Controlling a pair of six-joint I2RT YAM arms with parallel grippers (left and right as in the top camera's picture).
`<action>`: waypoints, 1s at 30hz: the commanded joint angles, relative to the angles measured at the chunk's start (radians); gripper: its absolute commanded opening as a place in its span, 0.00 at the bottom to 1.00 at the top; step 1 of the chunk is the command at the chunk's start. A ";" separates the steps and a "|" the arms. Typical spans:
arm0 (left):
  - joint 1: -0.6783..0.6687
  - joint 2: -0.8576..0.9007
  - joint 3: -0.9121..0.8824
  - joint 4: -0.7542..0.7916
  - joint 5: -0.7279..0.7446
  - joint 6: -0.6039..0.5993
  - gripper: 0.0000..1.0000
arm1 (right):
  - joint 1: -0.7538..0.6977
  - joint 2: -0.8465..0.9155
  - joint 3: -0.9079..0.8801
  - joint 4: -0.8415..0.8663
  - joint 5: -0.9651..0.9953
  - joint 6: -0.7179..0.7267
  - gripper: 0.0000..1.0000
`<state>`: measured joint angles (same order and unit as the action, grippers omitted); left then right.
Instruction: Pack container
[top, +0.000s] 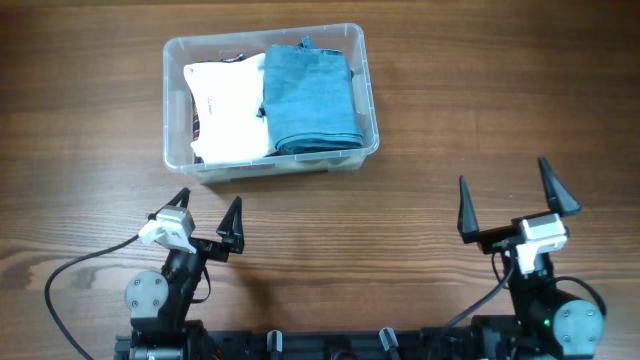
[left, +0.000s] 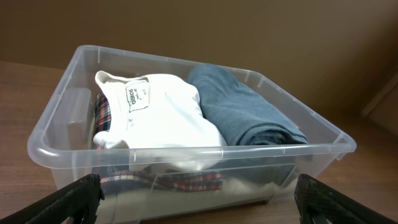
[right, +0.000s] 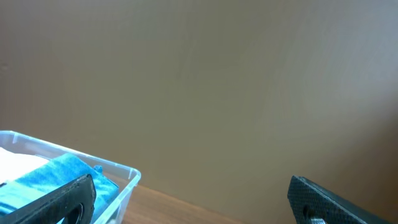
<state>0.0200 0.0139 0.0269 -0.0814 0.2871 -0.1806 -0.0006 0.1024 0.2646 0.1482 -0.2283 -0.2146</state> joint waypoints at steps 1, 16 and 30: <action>0.004 -0.008 -0.007 0.003 0.012 0.005 1.00 | -0.012 -0.056 -0.078 0.025 -0.016 0.009 1.00; 0.004 -0.008 -0.007 0.003 0.012 0.005 1.00 | -0.014 -0.099 -0.259 0.005 0.014 0.063 1.00; 0.004 -0.008 -0.007 0.003 0.012 0.005 1.00 | -0.014 -0.099 -0.259 -0.134 0.028 0.005 1.00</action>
<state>0.0200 0.0139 0.0269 -0.0814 0.2871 -0.1806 -0.0082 0.0189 0.0071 0.0116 -0.2161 -0.1852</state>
